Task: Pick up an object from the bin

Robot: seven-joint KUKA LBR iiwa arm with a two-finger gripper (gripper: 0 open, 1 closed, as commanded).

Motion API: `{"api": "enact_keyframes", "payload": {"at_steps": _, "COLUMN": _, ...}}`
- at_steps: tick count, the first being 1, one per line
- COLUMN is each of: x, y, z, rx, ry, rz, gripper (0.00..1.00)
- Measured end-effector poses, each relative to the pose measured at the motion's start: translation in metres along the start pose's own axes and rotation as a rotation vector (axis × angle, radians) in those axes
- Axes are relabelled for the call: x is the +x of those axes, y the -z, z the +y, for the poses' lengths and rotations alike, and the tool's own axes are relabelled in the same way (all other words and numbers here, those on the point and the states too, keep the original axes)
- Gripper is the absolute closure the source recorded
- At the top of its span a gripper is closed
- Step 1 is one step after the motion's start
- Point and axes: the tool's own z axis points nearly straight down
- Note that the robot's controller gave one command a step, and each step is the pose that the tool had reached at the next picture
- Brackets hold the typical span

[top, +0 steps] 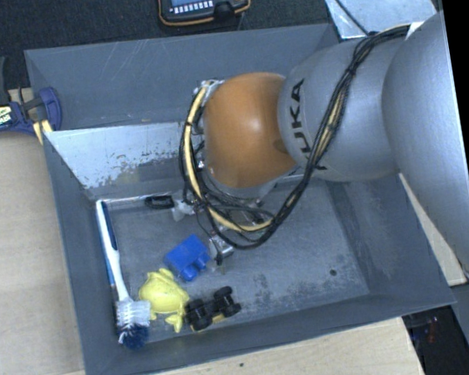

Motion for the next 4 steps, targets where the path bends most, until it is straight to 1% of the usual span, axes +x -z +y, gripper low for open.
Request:
{"api": "enact_keyframes", "payload": {"at_steps": 1, "x": -0.02, "y": -0.018, "z": 0.023, "rx": -0.001, "ry": 0.301, "rz": -0.002, "gripper": 0.0}}
{"api": "enact_keyframes", "payload": {"at_steps": 2, "x": 0.022, "y": -0.032, "z": 0.015, "rx": -0.001, "ry": -0.053, "rz": -0.014, "gripper": 1.0}}
{"api": "enact_keyframes", "payload": {"at_steps": 3, "x": 0.022, "y": -0.032, "z": 0.015, "rx": -0.001, "ry": -0.053, "rz": -0.014, "gripper": 1.0}}
{"api": "enact_keyframes", "payload": {"at_steps": 4, "x": 0.023, "y": -0.018, "z": 0.019, "rx": -0.001, "ry": -0.06, "rz": 0.0, "gripper": 1.0}}
